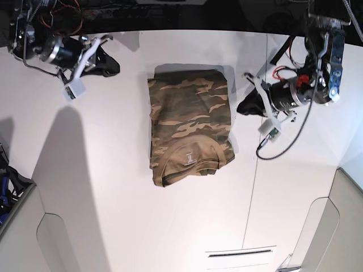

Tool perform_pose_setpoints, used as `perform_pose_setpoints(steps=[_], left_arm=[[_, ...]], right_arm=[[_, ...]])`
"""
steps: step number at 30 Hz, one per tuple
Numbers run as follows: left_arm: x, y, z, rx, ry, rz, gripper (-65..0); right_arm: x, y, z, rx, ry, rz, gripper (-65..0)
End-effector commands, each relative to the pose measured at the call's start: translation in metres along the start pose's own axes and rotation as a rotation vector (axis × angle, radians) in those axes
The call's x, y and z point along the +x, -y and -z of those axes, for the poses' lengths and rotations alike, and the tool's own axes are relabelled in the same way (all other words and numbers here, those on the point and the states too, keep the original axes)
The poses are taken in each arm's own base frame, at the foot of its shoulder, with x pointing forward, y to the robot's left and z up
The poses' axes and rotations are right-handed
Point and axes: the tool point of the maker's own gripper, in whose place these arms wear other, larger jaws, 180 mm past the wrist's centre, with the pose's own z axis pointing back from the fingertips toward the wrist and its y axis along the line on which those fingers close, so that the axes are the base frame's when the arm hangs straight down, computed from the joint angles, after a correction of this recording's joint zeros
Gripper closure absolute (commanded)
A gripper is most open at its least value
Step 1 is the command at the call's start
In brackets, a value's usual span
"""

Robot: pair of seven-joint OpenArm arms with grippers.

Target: Fold the T-shirt properly

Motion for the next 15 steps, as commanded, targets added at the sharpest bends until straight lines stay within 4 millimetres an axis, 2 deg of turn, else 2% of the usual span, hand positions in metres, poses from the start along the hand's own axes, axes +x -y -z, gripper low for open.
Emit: perform_pose_setpoints(steps=[1,9,15], left_arm=[[-0.008,0.004,-0.013,0.007,0.001,0.002,0.0],[-0.108,0.038,-0.086,0.085,-0.180,-0.126,0.0],[-0.201,0.076,-0.118,0.064,-0.409,-0.282,0.0]], right_arm=[[-0.002,-0.006,-0.009,0.022,0.001,-0.019,0.0],[-0.078,-0.011,-0.038,0.036,-0.234,0.014,0.0],[-0.140,-0.033,-0.055,0.075,-0.376,0.127,0.0]])
